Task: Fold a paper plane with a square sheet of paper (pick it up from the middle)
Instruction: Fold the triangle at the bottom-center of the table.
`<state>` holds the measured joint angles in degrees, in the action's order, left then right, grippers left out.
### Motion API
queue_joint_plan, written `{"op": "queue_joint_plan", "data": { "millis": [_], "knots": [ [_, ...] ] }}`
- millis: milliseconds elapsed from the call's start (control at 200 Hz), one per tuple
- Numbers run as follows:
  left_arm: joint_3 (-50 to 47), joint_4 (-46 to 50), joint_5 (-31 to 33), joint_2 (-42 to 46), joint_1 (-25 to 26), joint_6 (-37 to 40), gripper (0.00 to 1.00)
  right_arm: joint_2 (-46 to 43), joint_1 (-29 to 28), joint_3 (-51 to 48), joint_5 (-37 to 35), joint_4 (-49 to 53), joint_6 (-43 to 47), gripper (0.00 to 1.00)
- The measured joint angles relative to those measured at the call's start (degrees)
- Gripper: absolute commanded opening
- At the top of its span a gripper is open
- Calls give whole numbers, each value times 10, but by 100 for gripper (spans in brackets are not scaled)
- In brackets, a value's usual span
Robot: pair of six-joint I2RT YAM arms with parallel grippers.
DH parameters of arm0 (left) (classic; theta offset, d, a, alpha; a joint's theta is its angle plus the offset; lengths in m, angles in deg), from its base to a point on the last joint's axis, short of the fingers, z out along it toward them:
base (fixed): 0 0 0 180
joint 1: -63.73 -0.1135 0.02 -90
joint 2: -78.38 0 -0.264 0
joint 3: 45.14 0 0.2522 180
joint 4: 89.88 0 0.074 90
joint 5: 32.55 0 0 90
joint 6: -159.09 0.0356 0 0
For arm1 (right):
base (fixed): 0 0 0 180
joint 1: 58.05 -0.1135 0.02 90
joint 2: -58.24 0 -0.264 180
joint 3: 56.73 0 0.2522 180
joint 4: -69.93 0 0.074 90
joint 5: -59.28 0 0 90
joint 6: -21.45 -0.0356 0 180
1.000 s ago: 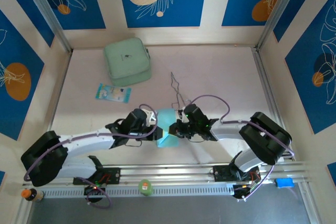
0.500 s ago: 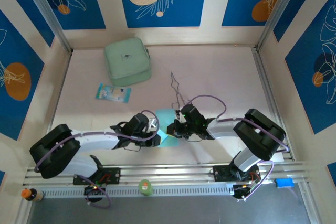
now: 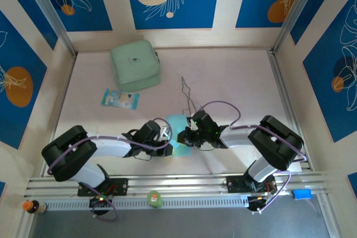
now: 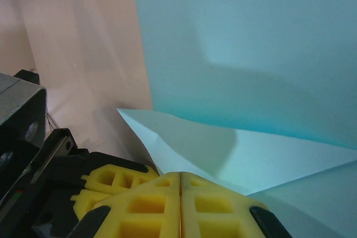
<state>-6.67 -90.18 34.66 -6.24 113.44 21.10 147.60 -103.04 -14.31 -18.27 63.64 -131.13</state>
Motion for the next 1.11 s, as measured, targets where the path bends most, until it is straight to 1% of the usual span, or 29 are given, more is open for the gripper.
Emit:
{"op": "queue_joint_plan", "data": {
  "millis": [260, 380, 580, 710, 835, 905, 985, 1105],
  "knots": [
    [-1, -6, -1, -2, 0, -15, 7, 2, 8, 1, 0, 0, 0, 7],
    [-1, 0, -1, 2, 0, -17, 7, 19, 13, 3, -3, 0, 0, 6],
    [-1, 1, -1, 4, 0, -17, 6, 28, 40, -13, 7, -21, -7, 6],
    [-1, 19, -1, 15, 0, -17, 6, 28, 57, -15, 11, -26, -8, 6],
    [-1, 37, -1, 29, 0, -17, 6, 28, 60, -15, 11, -26, -5, 5],
    [-1, 50, 0, 47, 0, -17, 7, 28, 60, -15, 13, -26, -1, 5],
    [-2, 70, 10, 90, 0, -17, 8, 28, 60, -14, 17, -24, 8, 5],
    [1, 117, 52, 183, 0, -17, 12, 29, 55, -10, 31, -12, 28, 5]
  ]
}}
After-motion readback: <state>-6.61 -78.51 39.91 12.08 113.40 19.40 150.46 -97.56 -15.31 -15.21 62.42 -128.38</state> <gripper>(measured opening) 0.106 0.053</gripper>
